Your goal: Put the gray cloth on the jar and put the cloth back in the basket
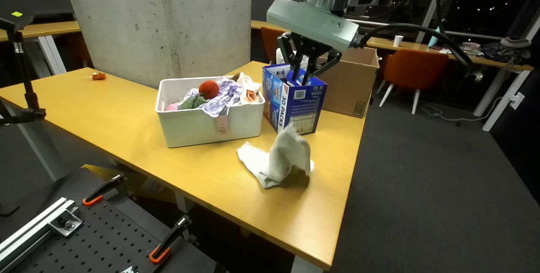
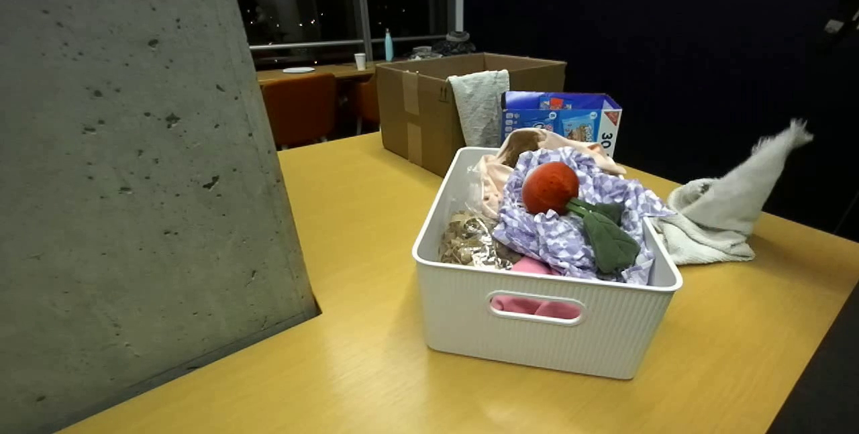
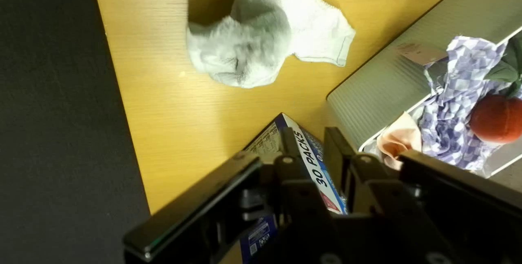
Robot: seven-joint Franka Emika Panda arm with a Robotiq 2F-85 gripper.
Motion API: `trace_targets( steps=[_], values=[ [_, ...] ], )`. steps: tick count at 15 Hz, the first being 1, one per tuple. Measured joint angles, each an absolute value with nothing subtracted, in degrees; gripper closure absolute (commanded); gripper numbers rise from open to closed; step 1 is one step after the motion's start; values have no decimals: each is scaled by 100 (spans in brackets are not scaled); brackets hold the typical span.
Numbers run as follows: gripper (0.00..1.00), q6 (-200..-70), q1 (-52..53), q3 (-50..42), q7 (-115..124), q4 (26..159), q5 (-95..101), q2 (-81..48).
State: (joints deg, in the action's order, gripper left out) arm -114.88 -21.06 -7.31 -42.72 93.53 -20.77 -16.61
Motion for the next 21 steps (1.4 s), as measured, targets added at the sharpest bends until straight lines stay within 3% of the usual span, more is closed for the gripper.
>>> trace_targets(
  steps=[6, 21],
  values=[
    [1, -11487, -2165, -809, -4272, 9341, -2077, -1648],
    [0, -12065, -1958, -521, -4296, 9374, -2061, -2635]
  ],
)
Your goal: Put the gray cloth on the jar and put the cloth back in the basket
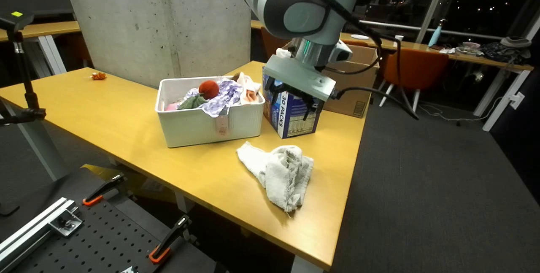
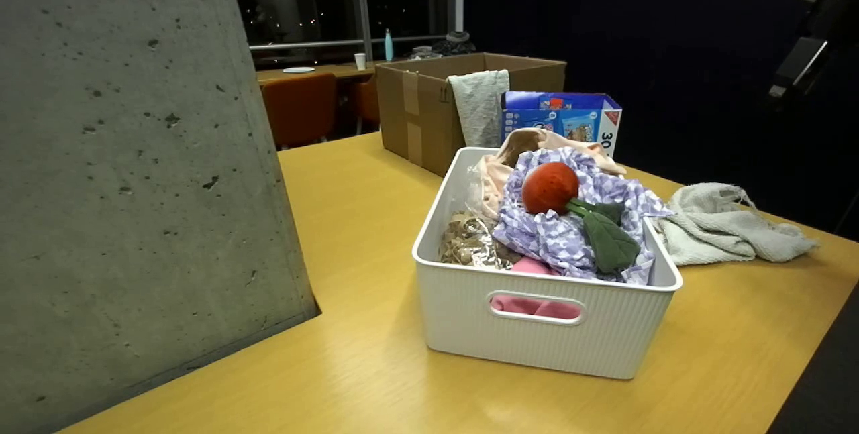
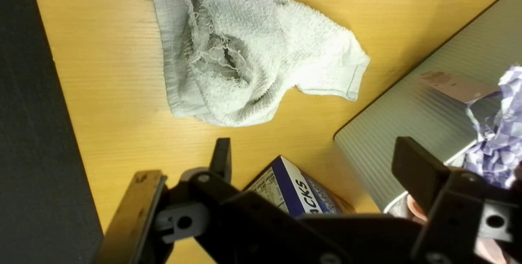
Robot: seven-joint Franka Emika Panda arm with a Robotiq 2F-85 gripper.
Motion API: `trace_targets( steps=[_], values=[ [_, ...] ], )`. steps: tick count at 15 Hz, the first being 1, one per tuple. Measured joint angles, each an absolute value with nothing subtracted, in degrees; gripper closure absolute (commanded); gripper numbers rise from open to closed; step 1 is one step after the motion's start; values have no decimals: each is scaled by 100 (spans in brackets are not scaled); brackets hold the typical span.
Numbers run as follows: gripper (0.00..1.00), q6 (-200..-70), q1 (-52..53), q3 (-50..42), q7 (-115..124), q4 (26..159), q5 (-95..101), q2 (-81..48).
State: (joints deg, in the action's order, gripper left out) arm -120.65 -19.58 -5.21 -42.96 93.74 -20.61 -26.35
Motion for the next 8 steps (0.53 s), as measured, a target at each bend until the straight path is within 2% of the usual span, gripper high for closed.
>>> trace_targets(
  steps=[8],
  values=[
    [0, -12249, -1944, -512, -4210, 9546, -2033, -2689]
  ],
)
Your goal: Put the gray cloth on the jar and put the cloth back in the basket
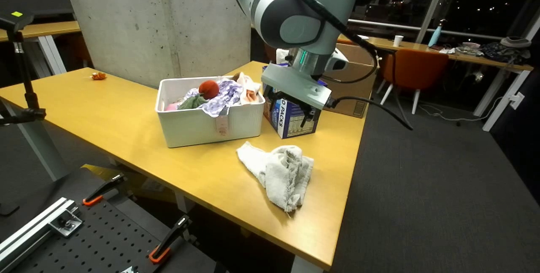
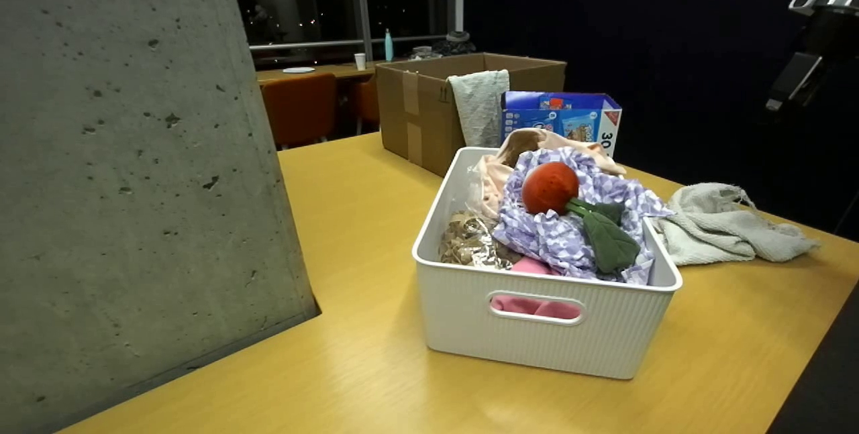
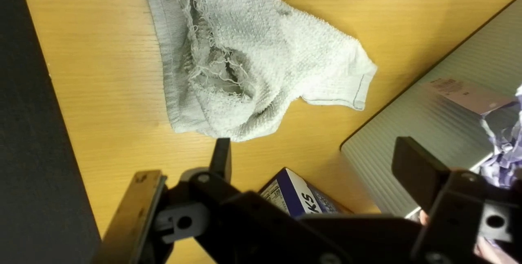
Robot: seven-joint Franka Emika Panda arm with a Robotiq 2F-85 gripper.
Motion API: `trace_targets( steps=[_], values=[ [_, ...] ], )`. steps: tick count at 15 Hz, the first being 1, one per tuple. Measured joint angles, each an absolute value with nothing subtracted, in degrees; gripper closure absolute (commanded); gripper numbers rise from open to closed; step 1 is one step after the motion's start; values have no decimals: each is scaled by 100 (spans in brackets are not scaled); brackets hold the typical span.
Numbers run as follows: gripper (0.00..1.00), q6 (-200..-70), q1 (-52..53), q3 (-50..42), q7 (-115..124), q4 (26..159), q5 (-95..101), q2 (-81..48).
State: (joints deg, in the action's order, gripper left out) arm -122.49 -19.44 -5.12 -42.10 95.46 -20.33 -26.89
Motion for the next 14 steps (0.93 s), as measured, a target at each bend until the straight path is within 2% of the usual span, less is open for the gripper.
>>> trace_targets(
  steps=[8, 14],
  values=[
    [0, -12592, -1928, -507, -3770, 9576, -1729, -3065],
    [0, -12580, -1797, -351, -3284, 8772, -1310, -3855]
  ],
)
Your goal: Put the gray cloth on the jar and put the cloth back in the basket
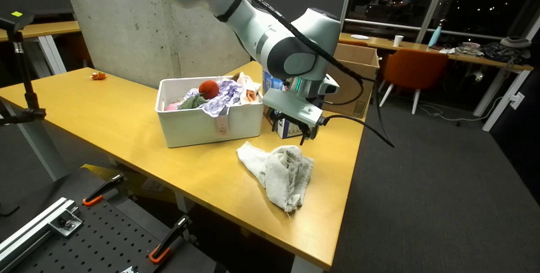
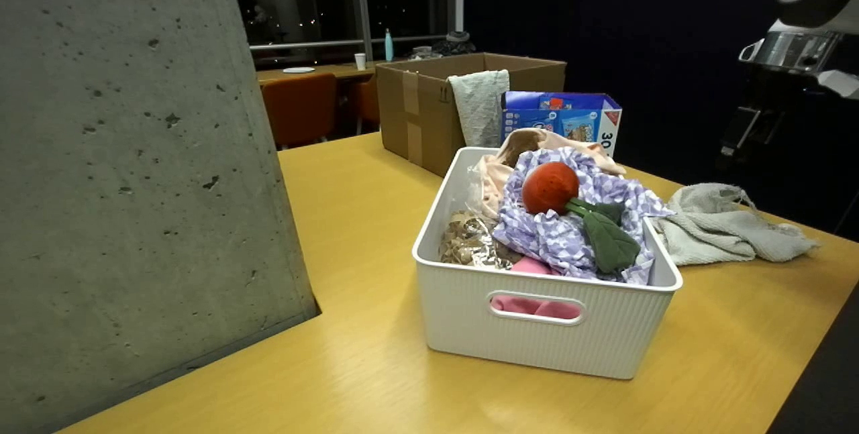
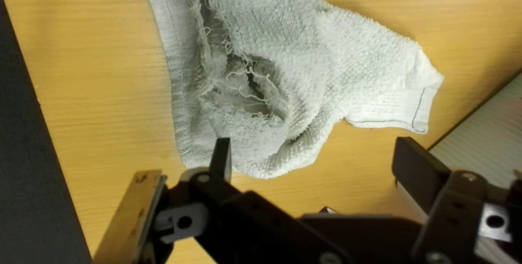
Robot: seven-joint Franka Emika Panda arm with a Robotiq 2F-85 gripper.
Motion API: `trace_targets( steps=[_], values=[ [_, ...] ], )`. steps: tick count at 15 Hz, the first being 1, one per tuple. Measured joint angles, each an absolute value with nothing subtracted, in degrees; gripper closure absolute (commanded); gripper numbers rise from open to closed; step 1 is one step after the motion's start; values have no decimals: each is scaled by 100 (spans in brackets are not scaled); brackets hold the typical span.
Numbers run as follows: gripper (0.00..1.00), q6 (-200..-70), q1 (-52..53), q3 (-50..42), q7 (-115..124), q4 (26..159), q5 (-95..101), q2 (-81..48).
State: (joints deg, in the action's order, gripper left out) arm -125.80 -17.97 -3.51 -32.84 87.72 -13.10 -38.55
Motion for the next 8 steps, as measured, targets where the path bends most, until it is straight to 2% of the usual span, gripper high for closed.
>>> trace_targets(
  steps=[8],
  values=[
    [0, -12582, -1777, -249, -2876, 8136, -1129, -4707]
  ],
)
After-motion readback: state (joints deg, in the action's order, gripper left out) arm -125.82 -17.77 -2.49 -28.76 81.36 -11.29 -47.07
